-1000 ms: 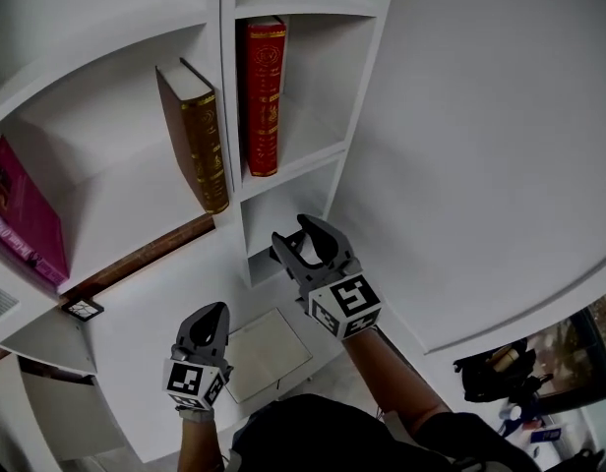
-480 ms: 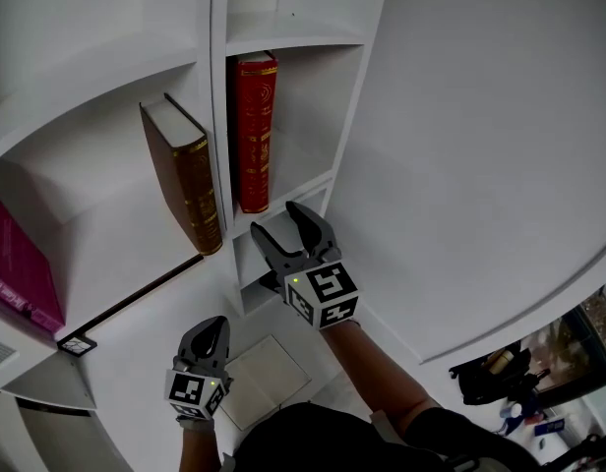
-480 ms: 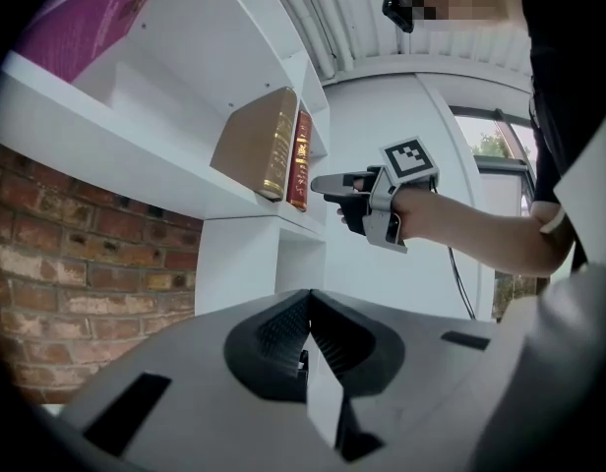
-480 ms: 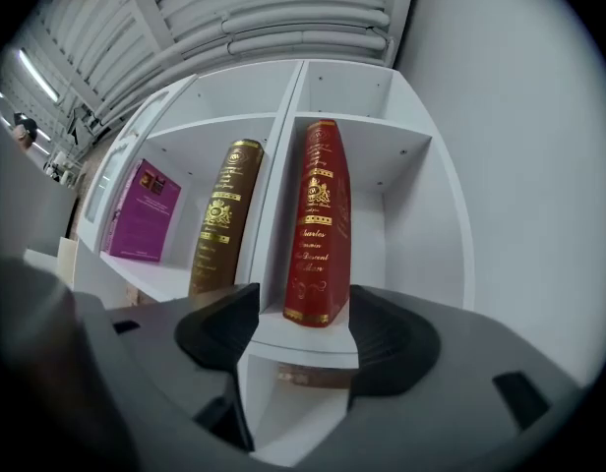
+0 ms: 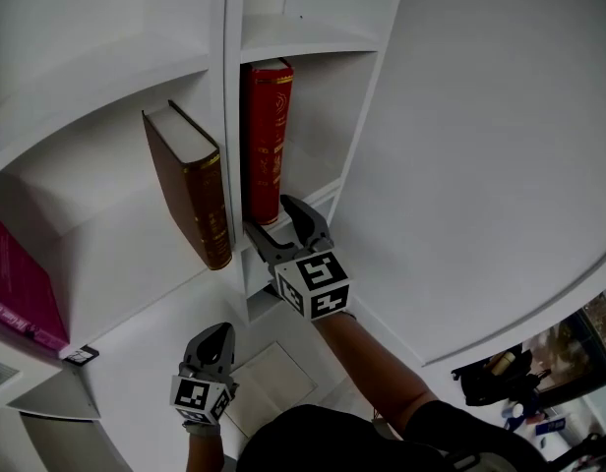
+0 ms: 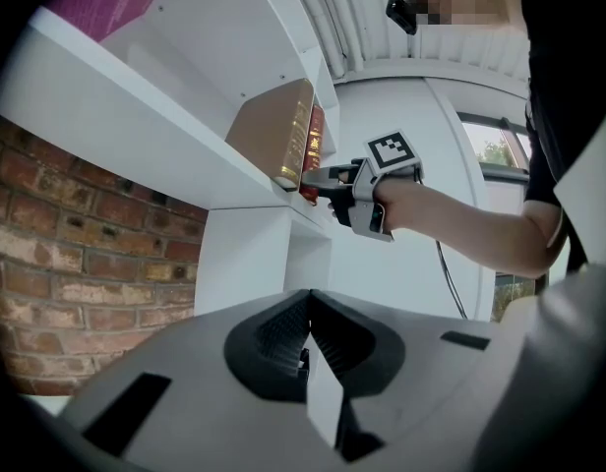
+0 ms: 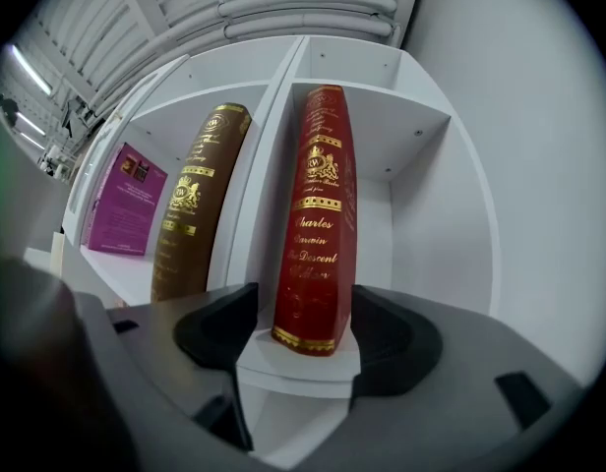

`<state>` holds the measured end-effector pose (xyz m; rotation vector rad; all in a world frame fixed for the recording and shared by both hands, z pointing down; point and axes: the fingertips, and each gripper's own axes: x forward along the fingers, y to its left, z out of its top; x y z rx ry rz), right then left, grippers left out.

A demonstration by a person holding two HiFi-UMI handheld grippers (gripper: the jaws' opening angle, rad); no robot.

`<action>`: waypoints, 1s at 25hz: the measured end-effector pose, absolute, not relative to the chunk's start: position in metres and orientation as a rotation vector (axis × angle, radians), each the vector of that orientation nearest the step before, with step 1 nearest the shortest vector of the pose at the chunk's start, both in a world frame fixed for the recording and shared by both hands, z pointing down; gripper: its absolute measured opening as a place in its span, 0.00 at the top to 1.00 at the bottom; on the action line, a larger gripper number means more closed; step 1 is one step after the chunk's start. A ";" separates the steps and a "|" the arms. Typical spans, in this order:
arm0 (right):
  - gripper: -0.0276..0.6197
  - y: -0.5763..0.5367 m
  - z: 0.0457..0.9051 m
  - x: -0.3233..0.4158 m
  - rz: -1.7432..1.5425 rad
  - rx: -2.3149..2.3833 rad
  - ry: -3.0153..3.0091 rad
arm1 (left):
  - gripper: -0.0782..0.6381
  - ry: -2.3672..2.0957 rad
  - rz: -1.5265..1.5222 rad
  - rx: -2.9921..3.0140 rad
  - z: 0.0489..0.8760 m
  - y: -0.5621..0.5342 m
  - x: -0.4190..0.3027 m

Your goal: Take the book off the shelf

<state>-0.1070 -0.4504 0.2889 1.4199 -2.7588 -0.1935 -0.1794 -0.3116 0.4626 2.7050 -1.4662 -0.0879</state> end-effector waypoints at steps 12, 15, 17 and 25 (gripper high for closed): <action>0.52 -0.482 0.287 -0.117 -0.152 1.459 -2.711 | 0.88 -1.460 -0.075 2.647 0.464 -0.318 -0.181; 0.52 -0.487 0.288 -0.120 -0.136 1.458 -2.704 | 0.88 -1.476 -0.087 2.657 0.467 -0.321 -0.185; 0.52 -0.491 0.289 -0.121 -0.133 1.460 -2.697 | 0.88 -1.471 -0.088 2.649 0.465 -0.322 -0.186; 0.54 -0.491 0.289 -0.119 -0.137 1.477 -2.686 | 0.88 -1.461 -0.100 2.681 0.471 -0.322 -0.188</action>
